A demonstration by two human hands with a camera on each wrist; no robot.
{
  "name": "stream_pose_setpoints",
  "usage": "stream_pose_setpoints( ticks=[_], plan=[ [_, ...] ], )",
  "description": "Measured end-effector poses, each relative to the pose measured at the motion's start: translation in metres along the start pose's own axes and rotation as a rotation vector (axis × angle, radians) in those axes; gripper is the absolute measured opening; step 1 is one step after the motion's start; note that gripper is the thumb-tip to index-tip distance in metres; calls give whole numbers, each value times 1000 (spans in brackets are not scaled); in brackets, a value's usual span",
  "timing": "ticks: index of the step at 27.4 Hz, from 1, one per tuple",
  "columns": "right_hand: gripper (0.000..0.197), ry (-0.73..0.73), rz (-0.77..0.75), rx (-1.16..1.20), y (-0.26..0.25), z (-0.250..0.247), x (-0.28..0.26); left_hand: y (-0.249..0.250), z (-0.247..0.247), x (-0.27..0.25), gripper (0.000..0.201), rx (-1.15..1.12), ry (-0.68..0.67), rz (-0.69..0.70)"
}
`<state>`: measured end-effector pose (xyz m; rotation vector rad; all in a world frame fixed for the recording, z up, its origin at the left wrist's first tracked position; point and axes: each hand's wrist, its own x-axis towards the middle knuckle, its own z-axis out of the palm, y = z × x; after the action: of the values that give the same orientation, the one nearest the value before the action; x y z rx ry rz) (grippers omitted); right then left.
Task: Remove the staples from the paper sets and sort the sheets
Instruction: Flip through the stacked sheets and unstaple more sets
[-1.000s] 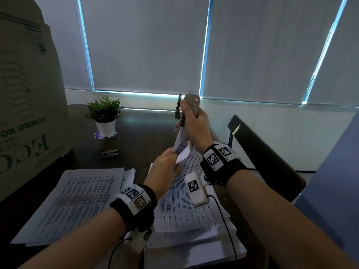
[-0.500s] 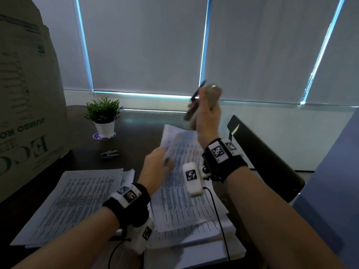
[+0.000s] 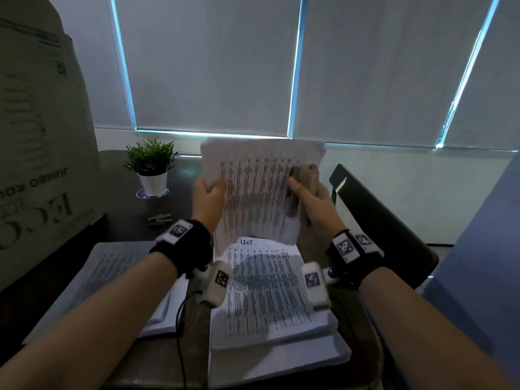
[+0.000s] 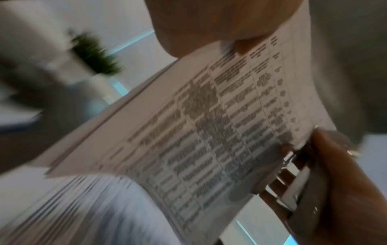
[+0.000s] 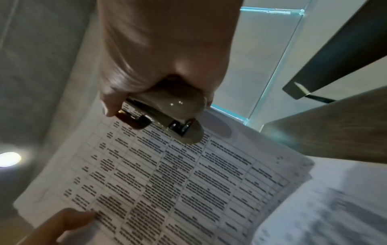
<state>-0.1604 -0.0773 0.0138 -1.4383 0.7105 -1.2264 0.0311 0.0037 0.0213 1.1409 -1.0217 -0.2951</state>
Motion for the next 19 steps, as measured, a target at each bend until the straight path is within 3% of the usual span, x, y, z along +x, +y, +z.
stream_pose_setpoints(
  ticks=[2,4,6,9,10,12,14,19],
  plan=[
    [79,-29,143,-58,24,-2,-15,-38,-4,-14,20,26,-67,-202],
    [99,-66,256,-122,49,-4,-22,-66,-8,-26,12,131,-239,-387],
    [95,-37,213,-144,48,-2,-24,-75,-5,-33,18,197,-286,-415],
    [35,22,113,-118,14,15,-22,-54,-8,-22,17,80,-108,-300],
    [24,10,100,-96,7,22,-16,-46,-13,-14,18,59,-15,-270],
    [29,-66,143,-129,3,46,-9,-37,-38,2,20,75,181,-267],
    [41,-171,189,-194,13,77,-7,-38,-75,12,27,196,295,-291],
    [42,-304,463,-176,59,180,-19,-68,-187,10,16,616,212,-408]
  ],
)
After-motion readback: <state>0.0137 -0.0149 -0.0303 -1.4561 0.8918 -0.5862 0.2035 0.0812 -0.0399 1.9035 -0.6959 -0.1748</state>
